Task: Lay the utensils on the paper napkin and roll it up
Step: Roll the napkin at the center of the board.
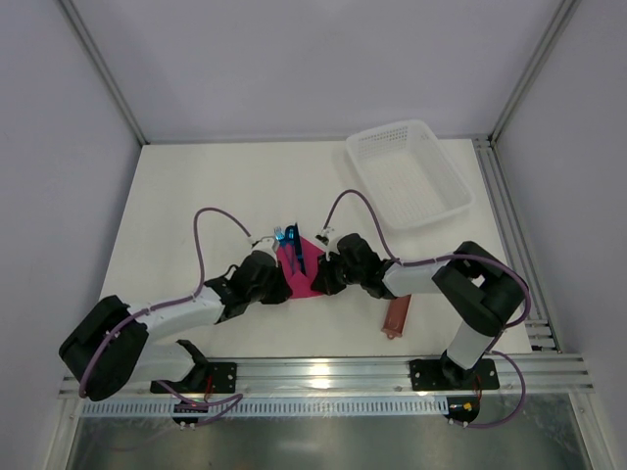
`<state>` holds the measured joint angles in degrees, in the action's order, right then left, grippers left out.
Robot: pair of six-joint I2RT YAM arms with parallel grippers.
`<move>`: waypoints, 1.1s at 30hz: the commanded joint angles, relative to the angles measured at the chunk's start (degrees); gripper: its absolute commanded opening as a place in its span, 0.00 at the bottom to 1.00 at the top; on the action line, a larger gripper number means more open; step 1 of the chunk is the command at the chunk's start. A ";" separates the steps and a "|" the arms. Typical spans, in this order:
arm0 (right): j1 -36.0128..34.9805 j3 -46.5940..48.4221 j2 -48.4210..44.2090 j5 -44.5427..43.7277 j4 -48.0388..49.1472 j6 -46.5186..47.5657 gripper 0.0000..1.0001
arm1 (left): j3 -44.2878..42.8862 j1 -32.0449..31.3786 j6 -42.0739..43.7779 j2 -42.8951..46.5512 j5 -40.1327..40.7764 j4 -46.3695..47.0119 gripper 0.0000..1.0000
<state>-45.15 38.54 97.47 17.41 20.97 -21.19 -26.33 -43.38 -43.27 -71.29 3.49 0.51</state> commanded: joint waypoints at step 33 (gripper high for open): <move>-12.33 13.14 0.79 -17.15 -16.75 -10.54 0.04 | 0.31 -0.13 -0.94 -1.75 3.28 1.86 0.14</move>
<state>-57.06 50.02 97.95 2.52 4.19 -30.85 -25.96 -43.38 -43.55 -73.14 5.34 0.60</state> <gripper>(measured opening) 0.040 0.143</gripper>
